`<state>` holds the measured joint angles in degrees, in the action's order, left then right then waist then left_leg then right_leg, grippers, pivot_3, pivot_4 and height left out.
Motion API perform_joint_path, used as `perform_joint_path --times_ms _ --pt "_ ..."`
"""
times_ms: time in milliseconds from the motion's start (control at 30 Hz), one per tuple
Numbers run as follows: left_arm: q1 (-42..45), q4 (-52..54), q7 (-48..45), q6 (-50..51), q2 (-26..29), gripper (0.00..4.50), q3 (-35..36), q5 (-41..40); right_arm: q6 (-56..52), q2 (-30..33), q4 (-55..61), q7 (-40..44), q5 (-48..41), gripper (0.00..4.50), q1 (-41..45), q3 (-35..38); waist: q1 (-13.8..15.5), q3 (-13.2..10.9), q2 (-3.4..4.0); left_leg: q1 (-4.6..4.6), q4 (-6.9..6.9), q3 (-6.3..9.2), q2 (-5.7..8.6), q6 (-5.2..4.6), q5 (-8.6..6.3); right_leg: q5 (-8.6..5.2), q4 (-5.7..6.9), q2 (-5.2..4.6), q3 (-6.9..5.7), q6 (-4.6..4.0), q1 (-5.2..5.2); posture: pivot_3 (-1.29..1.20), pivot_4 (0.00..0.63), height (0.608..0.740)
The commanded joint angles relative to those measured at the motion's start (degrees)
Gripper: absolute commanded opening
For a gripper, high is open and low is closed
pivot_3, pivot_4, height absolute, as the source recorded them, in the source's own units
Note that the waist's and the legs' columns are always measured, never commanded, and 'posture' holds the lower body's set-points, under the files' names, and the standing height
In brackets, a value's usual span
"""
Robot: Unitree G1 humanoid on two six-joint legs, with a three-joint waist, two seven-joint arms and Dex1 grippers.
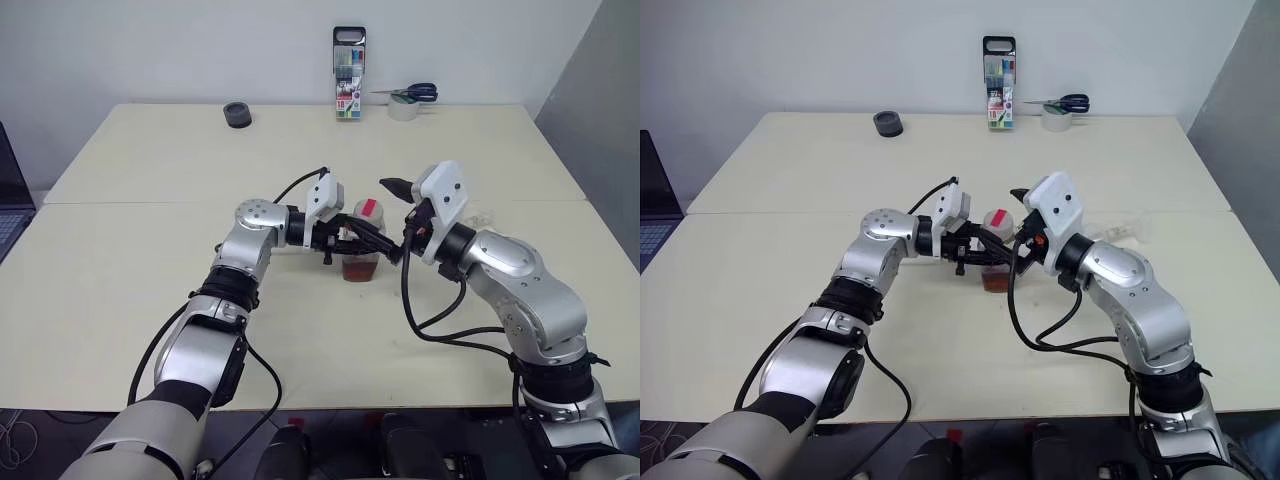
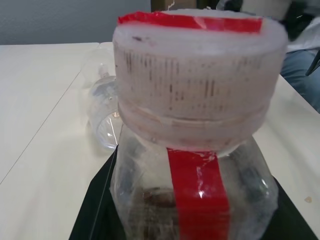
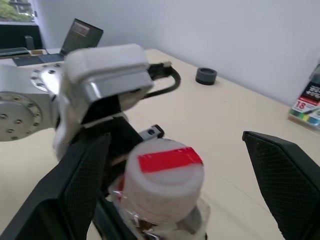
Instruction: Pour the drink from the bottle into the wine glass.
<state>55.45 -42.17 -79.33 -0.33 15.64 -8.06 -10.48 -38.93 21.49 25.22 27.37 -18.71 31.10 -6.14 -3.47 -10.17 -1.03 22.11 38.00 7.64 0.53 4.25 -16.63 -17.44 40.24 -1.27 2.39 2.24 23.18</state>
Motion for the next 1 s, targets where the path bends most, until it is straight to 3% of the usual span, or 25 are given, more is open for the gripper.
perform_joint_path --times_ms 33,533,833,1000 --pt "2.1 1.8 -0.5 0.0 0.3 1.71 1.0 -1.2 2.4 1.6 0.2 -0.5 2.0 4.50 0.6 1.5 0.0 0.0 0.00 0.00 0.00 0.00 0.00 -0.01 0.00 0.00 0.00 0.00 0.00 0.00 0.00 0.00 0.150 0.740" --pt "2.3 0.9 -0.6 -0.7 0.7 1.71 1.2 -0.8 -0.9 4.4 4.2 -0.6 -1.7 4.50 -2.7 5.6 0.0 0.0 0.00 0.00 0.00 0.00 0.00 -0.03 -0.02 0.00 0.00 0.00 0.00 0.00 0.00 0.00 0.150 0.740" --pt "3.3 -0.3 0.3 -0.3 0.5 1.71 1.7 -1.1 -5.2 5.5 9.7 2.2 -8.4 4.50 -2.8 4.9 0.0 0.0 0.00 0.00 -0.01 0.00 0.00 -0.04 -0.02 0.00 0.00 0.00 0.00 0.00 0.00 0.00 0.150 0.740" --pt "3.6 -0.4 0.2 -0.1 0.4 1.71 1.7 -1.1 -3.4 4.7 8.2 0.1 -4.7 4.50 -0.8 1.6 0.0 0.0 0.00 0.00 0.00 -0.02 0.00 -0.05 -0.02 0.00 0.00 0.01 0.01 0.00 0.00 0.00 0.150 0.740"
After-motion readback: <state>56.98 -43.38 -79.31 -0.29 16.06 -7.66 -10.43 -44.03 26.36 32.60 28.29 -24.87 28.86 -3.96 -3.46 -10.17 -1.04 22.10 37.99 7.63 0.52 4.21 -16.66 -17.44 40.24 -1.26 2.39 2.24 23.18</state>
